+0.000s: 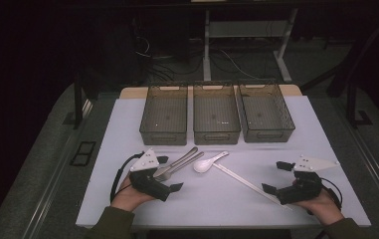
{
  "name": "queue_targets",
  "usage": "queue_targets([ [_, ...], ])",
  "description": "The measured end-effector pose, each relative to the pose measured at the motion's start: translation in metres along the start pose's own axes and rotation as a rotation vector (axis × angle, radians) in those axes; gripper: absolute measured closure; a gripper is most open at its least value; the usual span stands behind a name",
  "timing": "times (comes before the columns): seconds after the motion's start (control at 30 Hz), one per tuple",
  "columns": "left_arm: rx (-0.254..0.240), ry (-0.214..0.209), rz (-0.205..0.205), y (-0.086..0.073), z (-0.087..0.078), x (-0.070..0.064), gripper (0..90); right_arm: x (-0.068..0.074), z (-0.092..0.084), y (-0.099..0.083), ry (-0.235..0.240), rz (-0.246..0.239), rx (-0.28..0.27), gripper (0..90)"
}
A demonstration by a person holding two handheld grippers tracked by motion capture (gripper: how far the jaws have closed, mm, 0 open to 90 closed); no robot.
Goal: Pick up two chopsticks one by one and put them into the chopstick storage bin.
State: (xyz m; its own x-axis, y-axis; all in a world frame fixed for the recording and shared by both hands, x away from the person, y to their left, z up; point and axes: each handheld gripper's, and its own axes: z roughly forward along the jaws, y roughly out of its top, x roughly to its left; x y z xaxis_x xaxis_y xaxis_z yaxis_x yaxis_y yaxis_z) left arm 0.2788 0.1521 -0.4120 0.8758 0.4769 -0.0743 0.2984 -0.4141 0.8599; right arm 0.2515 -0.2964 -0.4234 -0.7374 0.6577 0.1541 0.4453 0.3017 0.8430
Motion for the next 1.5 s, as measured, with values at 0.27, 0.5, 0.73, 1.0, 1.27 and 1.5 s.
queue_targets([
  [0.27,0.0,0.002,-0.003,0.001,0.002,-0.001,0.0,-0.002,-0.004,0.001,-0.001,0.004,-0.009,2.1],
  [0.5,-0.01,0.006,-0.008,0.0,-0.001,0.0,0.0,-0.001,-0.002,0.005,0.005,-0.004,0.003,2.1],
  [0.73,-0.008,0.003,0.001,0.0,0.0,-0.002,0.0,0.003,0.002,0.013,0.014,-0.015,0.004,2.1],
  [1.0,-0.006,-0.003,0.008,-0.001,0.002,-0.003,0.0,0.004,0.012,0.023,0.036,-0.029,0.019,2.1],
  [1.27,-0.001,-0.004,0.011,-0.002,0.003,-0.003,0.0,0.004,0.02,0.03,0.044,-0.032,0.023,2.1],
  [1.5,-0.004,-0.002,0.009,-0.002,0.003,-0.003,0.0,0.004,0.028,0.033,0.049,-0.027,0.039,2.1],
])
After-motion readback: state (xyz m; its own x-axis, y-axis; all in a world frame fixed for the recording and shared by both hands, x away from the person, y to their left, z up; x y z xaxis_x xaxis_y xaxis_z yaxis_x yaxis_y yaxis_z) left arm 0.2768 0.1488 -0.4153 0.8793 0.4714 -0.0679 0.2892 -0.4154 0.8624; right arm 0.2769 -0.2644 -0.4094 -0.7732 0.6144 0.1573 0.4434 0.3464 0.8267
